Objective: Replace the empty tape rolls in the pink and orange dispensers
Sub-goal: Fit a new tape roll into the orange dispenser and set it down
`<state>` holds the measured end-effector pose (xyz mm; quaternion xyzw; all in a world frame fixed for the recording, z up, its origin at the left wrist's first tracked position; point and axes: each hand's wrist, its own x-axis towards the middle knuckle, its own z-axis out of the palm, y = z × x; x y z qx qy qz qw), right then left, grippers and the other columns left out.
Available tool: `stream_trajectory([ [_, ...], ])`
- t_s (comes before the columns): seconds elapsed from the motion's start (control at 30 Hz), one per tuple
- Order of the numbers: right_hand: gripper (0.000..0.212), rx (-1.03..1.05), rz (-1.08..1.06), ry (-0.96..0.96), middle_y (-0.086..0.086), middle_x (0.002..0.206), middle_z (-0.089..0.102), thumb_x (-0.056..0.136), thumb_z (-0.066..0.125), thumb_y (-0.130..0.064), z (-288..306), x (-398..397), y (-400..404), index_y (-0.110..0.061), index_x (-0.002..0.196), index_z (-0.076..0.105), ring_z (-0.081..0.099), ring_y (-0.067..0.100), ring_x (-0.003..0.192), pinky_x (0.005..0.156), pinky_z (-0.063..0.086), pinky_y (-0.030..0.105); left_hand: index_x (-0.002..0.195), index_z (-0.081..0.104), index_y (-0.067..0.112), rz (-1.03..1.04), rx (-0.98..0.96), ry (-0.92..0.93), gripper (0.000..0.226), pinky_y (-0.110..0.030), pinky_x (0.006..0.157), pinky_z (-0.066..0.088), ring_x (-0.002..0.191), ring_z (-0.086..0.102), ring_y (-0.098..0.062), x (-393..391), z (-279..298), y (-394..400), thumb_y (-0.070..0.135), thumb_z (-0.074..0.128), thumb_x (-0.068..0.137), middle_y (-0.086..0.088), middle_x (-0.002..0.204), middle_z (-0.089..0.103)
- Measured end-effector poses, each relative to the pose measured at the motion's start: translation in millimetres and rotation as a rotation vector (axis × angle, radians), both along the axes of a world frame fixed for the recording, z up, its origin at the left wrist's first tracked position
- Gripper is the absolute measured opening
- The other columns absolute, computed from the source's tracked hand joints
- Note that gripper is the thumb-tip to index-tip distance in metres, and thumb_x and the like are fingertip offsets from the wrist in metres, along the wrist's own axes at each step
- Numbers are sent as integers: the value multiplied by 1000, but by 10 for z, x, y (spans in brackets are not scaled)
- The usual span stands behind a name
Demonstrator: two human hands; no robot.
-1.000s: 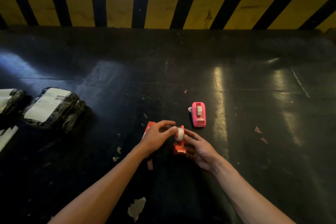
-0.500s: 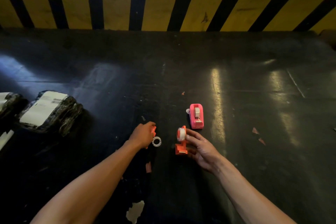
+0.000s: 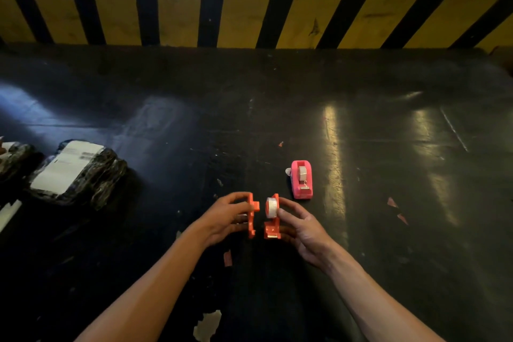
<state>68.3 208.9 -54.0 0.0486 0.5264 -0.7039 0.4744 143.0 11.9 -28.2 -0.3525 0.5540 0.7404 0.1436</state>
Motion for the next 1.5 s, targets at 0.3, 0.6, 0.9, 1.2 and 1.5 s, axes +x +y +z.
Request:
stream_trajectory([
  [0.3,35,3,46,40,17,111,75,92,68,-17,-6,67,-5,-21,127,63,75,27,88,66,59,33,136,55,20,-12,11,33,58,-40,88,58,110,69,-29,81,-64,110,14,76,83,-15,124,66],
  [0.6,36,-4,62,48,16,111,75,90,69,-19,35,60,23,-23,126,63,74,31,96,75,59,40,138,55,22,-8,34,2,55,-44,90,57,113,66,-30,53,-3,97,13,72,86,-13,128,62],
  [0.9,37,6,59,27,17,111,75,89,70,-20,8,35,-1,-22,126,63,73,34,100,83,58,45,138,56,19,1,58,-6,54,-42,87,57,112,66,-29,66,36,98,14,72,87,-13,127,63],
  [1.2,41,0,70,37,17,111,75,88,72,-21,10,73,-28,-22,127,61,73,35,100,84,58,45,137,55,21,-63,-25,14,57,-40,87,56,113,65,-29,53,91,82,14,74,84,-13,129,62],
  [1.5,41,11,55,71,14,109,76,88,71,-20,58,60,-29,-21,128,60,74,32,99,79,59,44,137,56,19,-9,58,-17,49,-46,93,56,113,65,-30,16,64,91,9,66,91,-13,127,62],
])
